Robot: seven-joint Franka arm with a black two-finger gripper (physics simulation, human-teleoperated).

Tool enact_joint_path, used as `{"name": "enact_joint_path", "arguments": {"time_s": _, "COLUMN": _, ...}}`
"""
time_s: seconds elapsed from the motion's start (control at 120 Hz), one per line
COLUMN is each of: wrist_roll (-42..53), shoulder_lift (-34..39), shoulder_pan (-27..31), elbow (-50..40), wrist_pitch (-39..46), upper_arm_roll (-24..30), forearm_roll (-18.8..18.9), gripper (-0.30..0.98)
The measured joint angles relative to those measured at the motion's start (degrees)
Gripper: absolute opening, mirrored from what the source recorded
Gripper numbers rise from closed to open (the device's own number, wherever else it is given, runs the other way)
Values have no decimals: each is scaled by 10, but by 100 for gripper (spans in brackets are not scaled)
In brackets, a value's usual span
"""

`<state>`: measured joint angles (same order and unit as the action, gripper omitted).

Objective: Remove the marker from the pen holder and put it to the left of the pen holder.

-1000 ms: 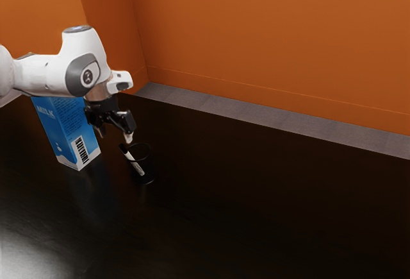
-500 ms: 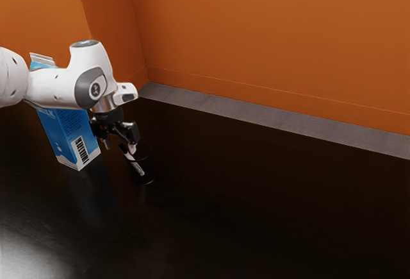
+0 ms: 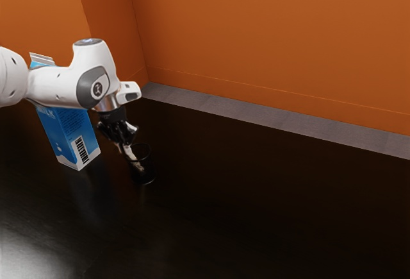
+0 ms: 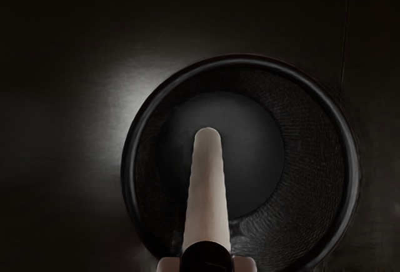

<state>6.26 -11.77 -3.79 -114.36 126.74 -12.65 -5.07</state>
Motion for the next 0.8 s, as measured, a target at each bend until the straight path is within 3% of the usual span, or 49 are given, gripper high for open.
{"name": "enact_joint_path", "arguments": {"time_s": 0.233, "wrist_roll": -12, "shoulder_lift": 16, "shoulder_pan": -19, "elbow": -8, "wrist_pitch": 1, "upper_arm_roll": 0, "forearm_roll": 9, "gripper": -8}}
{"name": "enact_joint_path", "arguments": {"time_s": 0.617, "wrist_roll": -30, "shoulder_lift": 160, "shoulder_pan": 1, "elbow": -44, "wrist_pitch": -27, "upper_arm_roll": -4, "forearm_roll": 41, "gripper": -10}}
{"name": "enact_joint_path", "arguments": {"time_s": 0.8, "wrist_roll": -33, "shoulder_lift": 116, "shoulder_pan": 62, "elbow": 9, "wrist_pitch": -37, "upper_arm_roll": -3, "forearm_roll": 58, "gripper": -10}}
